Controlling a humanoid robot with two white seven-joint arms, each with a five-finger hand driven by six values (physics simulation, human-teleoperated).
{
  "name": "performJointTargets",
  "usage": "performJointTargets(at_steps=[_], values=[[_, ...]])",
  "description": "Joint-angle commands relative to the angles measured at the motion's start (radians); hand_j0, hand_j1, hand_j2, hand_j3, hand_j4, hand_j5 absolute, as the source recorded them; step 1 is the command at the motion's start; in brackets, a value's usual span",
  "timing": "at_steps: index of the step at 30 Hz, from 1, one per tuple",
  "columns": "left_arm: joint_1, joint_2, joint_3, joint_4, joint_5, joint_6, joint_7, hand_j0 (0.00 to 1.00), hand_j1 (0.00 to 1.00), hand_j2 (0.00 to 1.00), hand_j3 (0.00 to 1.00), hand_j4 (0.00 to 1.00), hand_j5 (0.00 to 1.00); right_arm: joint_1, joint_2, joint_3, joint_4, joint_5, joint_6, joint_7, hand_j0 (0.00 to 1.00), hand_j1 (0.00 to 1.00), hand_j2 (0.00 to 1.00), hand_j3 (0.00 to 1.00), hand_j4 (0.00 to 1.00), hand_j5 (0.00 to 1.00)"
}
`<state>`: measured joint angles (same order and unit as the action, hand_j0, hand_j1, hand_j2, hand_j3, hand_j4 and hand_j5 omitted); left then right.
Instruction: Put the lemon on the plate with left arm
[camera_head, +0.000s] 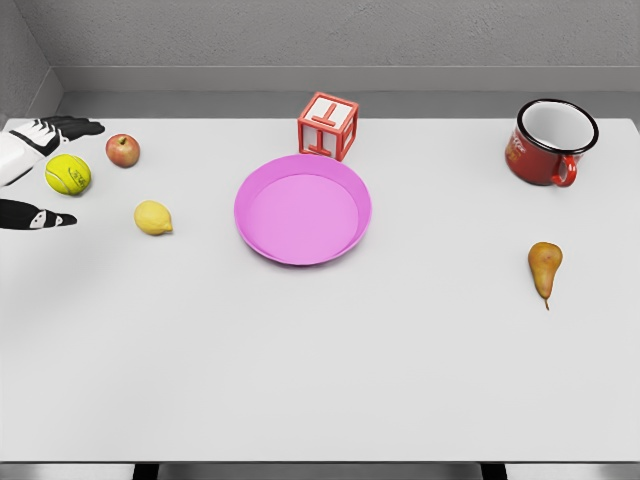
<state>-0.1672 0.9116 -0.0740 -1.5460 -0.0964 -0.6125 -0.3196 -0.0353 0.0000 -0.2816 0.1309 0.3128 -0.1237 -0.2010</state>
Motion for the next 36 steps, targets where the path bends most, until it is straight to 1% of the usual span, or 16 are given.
performJointTargets(at_steps=[1,4,5,7,8,12,15,17,19,22,25,28,29,31,33,36], values=[[0.000,0.001,0.000,0.001,0.007,0.002,0.001,1.00,1.00,1.00,1.00,1.00,1.00,0.000,0.000,0.002,0.004,0.000,0.003,0.000,1.00,1.00,1.00,1.00,1.00,1.00],[0.000,0.001,0.000,0.001,-0.008,0.002,-0.009,1.00,1.00,1.00,1.00,1.00,1.00,0.009,0.000,0.002,-0.002,0.000,0.001,0.000,1.00,1.00,1.00,1.00,1.00,1.00],[0.005,0.001,0.000,0.001,-0.008,0.002,-0.062,1.00,1.00,1.00,1.00,1.00,1.00,0.011,0.000,0.002,-0.001,0.000,0.001,0.000,1.00,1.00,1.00,1.00,1.00,1.00],[0.006,-0.094,0.007,0.000,-0.025,0.002,-0.262,1.00,1.00,1.00,1.00,1.00,1.00,0.011,0.000,0.002,-0.002,0.000,0.001,0.000,1.00,1.00,1.00,1.00,1.00,1.00],[0.002,-0.096,0.007,0.000,-0.040,0.002,-0.273,1.00,1.00,1.00,1.00,1.00,1.00,0.009,0.000,0.002,-0.002,0.000,0.001,0.000,1.00,1.00,1.00,1.00,1.00,1.00],[-0.040,-0.151,0.004,0.003,-0.209,0.002,-0.273,1.00,1.00,1.00,1.00,1.00,1.00,0.011,0.000,0.002,-0.002,0.000,0.001,0.000,1.00,1.00,1.00,1.00,1.00,1.00],[-0.063,-0.161,-0.009,0.004,-0.233,0.002,-0.274,1.00,1.00,1.00,1.00,1.00,1.00,0.009,0.000,0.002,-0.002,0.000,0.001,0.000,1.00,1.00,1.00,1.00,1.00,1.00],[-0.118,-0.171,-0.055,0.021,-0.259,0.002,-0.274,1.00,1.00,1.00,1.00,1.00,1.00,0.011,0.000,0.002,-0.002,0.000,0.001,0.000,1.00,1.00,1.00,1.00,1.00,1.00],[-0.212,-0.214,-0.154,0.038,-0.371,0.002,-0.274,1.00,1.00,1.00,1.00,1.00,1.00,0.009,0.000,0.002,-0.002,0.000,0.001,0.000,1.00,1.00,1.00,1.00,1.00,1.00],[-0.245,-0.224,-0.168,0.107,-0.391,0.002,-0.276,1.00,1.00,1.00,1.00,1.00,1.00,0.009,0.000,0.002,-0.002,0.000,0.001,0.000,1.00,1.00,1.00,1.00,1.00,1.00],[-0.288,-0.223,-0.170,0.217,-0.401,0.002,-0.274,1.00,1.00,1.00,1.00,1.00,1.00,0.011,0.000,0.002,-0.002,0.000,0.001,0.000,1.00,1.00,1.00,1.00,1.00,1.00],[-0.304,-0.224,-0.184,0.284,-0.401,0.002,-0.276,1.00,1.00,1.00,1.00,1.00,1.00,0.011,0.000,0.002,-0.002,0.000,0.001,0.000,1.00,1.00,1.00,1.00,1.00,1.00],[-0.327,-0.224,-0.219,0.296,-0.402,0.002,-0.276,1.00,1.00,1.00,1.00,1.00,1.00,0.011,0.000,0.002,-0.002,0.000,0.001,0.000,1.00,1.00,1.00,1.00,1.00,1.00],[-0.331,-0.224,-0.236,0.300,-0.402,0.002,-0.277,1.00,1.00,1.00,1.00,1.00,1.00,0.009,0.000,0.002,-0.002,0.000,0.001,0.000,1.00,1.00,1.00,1.00,1.00,1.00],[-0.388,-0.223,-0.317,0.302,-0.424,0.002,-0.277,1.00,1.00,1.00,1.00,1.00,1.00,0.009,0.000,0.002,-0.002,0.000,0.001,0.000,1.00,1.00,1.00,1.00,1.00,1.00],[-0.410,-0.223,-0.357,0.316,-0.424,0.002,-0.277,1.00,1.00,1.00,1.00,1.00,1.00,0.009,0.000,0.002,-0.002,0.000,0.001,0.000,1.00,1.00,1.00,1.00,1.00,1.00]])
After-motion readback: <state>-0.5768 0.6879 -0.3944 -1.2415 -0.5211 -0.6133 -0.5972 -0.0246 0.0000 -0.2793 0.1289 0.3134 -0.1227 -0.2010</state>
